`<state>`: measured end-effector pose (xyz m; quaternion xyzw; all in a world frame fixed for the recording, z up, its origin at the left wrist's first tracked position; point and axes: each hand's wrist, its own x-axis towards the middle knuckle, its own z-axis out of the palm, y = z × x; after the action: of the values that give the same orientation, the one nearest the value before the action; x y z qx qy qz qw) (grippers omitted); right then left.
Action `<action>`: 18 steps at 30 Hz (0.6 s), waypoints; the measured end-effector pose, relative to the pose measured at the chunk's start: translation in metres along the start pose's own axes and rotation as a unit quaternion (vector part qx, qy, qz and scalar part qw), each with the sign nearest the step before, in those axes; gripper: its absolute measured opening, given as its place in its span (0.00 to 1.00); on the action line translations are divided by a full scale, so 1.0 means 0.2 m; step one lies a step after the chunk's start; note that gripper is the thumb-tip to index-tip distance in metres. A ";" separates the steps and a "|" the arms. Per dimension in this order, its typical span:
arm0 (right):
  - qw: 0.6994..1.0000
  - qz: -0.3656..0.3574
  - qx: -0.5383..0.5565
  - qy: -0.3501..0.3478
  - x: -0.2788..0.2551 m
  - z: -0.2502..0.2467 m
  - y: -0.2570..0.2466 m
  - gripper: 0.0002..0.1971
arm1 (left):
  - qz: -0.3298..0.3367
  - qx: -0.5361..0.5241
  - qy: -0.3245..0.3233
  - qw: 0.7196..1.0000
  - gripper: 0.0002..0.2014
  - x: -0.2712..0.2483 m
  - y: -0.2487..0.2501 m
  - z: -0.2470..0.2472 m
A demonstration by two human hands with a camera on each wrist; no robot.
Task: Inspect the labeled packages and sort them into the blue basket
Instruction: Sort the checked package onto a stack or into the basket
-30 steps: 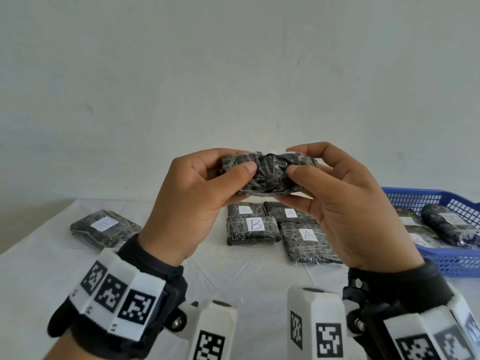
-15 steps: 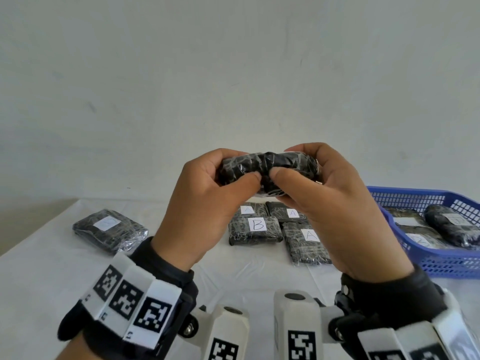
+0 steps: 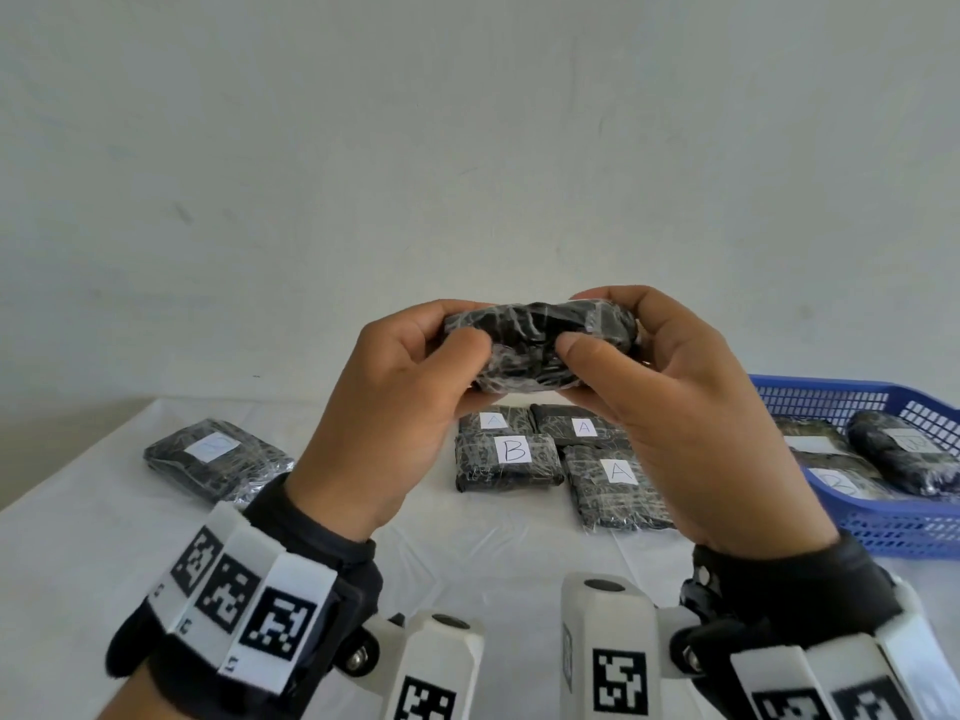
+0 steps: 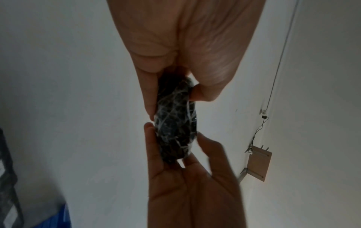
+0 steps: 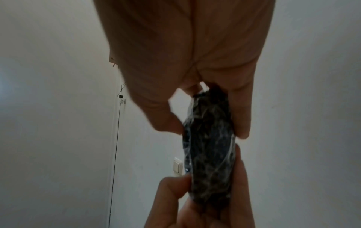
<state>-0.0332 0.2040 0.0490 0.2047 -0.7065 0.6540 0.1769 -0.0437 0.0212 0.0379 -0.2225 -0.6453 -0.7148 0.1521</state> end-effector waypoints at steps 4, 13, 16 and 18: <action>0.997 -0.001 0.070 -0.016 0.00 -0.02 0.00 0.11 | -0.015 -0.035 -0.023 0.999 0.12 0.01 0.00 -0.03; 0.990 0.030 0.139 -0.013 0.00 -0.03 -0.01 0.13 | -0.044 -0.066 -0.012 0.997 0.16 0.02 0.00 -0.04; 0.986 0.032 0.162 -0.010 0.00 -0.03 0.00 0.15 | -0.045 -0.082 -0.011 0.996 0.15 0.02 0.02 -0.05; 0.988 0.032 0.150 0.005 0.01 -0.03 0.00 0.18 | -0.051 -0.092 -0.017 0.994 0.14 0.02 0.03 -0.04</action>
<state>-0.0352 0.2109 0.0506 0.2030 -0.6059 0.7587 0.1271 -0.0450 0.0121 0.0432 -0.2143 -0.5901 -0.7739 0.0836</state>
